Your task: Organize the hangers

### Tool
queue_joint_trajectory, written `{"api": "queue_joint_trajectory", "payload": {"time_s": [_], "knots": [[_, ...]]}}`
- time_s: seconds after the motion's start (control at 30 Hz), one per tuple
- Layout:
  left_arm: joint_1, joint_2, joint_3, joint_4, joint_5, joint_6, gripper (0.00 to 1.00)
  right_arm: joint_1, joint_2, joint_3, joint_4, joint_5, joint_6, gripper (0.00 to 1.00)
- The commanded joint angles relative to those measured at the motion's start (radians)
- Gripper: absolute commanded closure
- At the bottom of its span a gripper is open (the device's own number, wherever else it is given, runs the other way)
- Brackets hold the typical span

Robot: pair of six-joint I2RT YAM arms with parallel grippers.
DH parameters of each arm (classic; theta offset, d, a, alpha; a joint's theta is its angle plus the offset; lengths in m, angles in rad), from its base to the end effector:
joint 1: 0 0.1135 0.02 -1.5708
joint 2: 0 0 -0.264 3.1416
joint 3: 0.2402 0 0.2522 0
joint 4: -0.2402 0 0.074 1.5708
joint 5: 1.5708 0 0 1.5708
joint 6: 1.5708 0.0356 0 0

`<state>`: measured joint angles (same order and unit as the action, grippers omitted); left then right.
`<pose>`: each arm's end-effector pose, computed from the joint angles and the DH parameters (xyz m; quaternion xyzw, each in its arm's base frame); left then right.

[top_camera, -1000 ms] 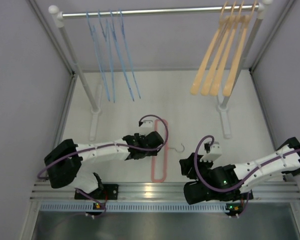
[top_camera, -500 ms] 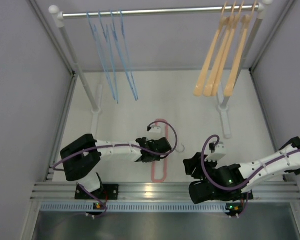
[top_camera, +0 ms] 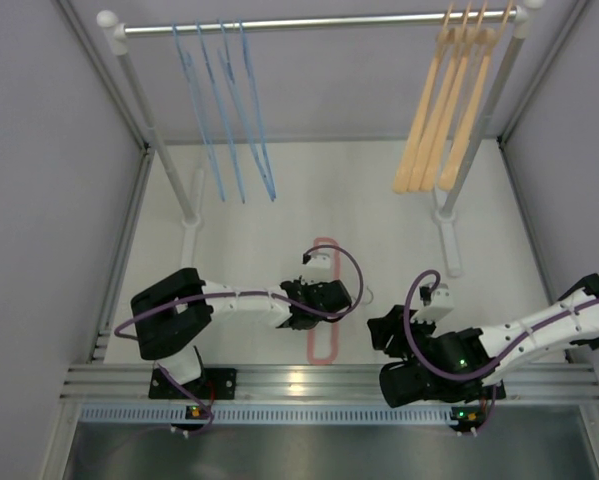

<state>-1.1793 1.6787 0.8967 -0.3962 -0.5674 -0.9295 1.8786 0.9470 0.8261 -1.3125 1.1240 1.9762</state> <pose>0.1338 -0.2740 0.1498 0.0631 0.9411 -0.0273 0.3312 -0.0083 0.1321 0.2693 0.0777 0.8414 0.2400 0.4779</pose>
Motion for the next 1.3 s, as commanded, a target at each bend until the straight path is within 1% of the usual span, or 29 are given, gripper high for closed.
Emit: {"api": "queue_joint_trajectory", "payload": {"time_s": [0.0,0.03,0.1,0.13,0.33,0.57,0.67,0.8,0.9,0.93,1.0,1.03,1.07,1.1,1.13,1.17,1.2,1.23,1.27], "knots": [[0.001,0.076,-0.053,-0.052,0.038,-0.014,0.78,0.027,-0.010,0.002,-0.185,0.028,0.216,0.52],[0.001,0.082,-0.053,-0.052,0.038,-0.015,0.87,0.028,-0.008,0.002,-0.185,0.028,0.216,0.52],[0.001,0.081,-0.053,-0.052,0.038,-0.020,0.97,0.030,-0.010,0.004,-0.185,0.028,0.216,0.52],[0.001,0.072,-0.053,-0.050,0.040,-0.022,1.00,0.030,-0.011,0.005,-0.185,0.030,0.214,0.52],[0.004,-0.019,-0.068,0.000,0.066,-0.023,1.00,0.031,-0.030,0.016,-0.185,0.037,0.193,0.52],[0.033,-0.217,-0.123,0.083,0.104,-0.026,1.00,0.030,-0.045,0.034,-0.186,0.049,0.164,0.52],[0.058,-0.304,-0.136,0.088,0.121,-0.028,1.00,0.031,-0.040,0.039,-0.185,0.048,0.164,0.51],[0.142,-0.407,-0.185,0.140,0.207,-0.023,1.00,0.031,-0.022,0.044,-0.163,0.049,0.148,0.49],[0.173,-0.430,-0.194,0.148,0.239,-0.017,1.00,0.031,-0.016,0.027,-0.043,0.069,0.064,0.45],[0.179,-0.438,-0.197,0.152,0.244,-0.019,1.00,0.031,-0.019,0.019,0.057,0.077,-0.006,0.43],[0.187,-0.445,-0.202,0.160,0.265,-0.017,1.00,0.031,-0.019,-0.017,0.155,0.094,-0.062,0.41],[0.188,-0.447,-0.202,0.164,0.270,-0.017,1.00,0.030,-0.020,-0.033,0.258,0.100,-0.132,0.40],[0.190,-0.451,-0.203,0.166,0.274,-0.020,1.00,0.021,-0.022,-0.063,0.307,0.102,-0.163,0.38],[0.188,-0.455,-0.203,0.166,0.276,-0.019,1.00,0.014,-0.025,-0.079,0.362,0.099,-0.248,0.36],[0.190,-0.455,-0.203,0.166,0.278,-0.022,1.00,0.007,-0.036,-0.100,0.519,0.086,-0.325,0.33],[0.190,-0.462,-0.203,0.165,0.279,-0.020,1.00,-0.034,-0.045,-0.151,0.614,0.060,-0.412,0.32],[0.191,-0.467,-0.203,0.165,0.282,-0.020,1.00,-0.062,-0.059,-0.183,0.823,-0.019,-0.566,0.32],[0.191,-0.468,-0.205,0.165,0.284,-0.020,1.00,-0.088,-0.088,-0.224,0.929,-0.064,-0.624,0.33],[0.194,-0.476,-0.206,0.166,0.285,-0.020,1.00,-0.139,-0.102,-0.307,1.017,-0.104,-0.667,0.34]]}}
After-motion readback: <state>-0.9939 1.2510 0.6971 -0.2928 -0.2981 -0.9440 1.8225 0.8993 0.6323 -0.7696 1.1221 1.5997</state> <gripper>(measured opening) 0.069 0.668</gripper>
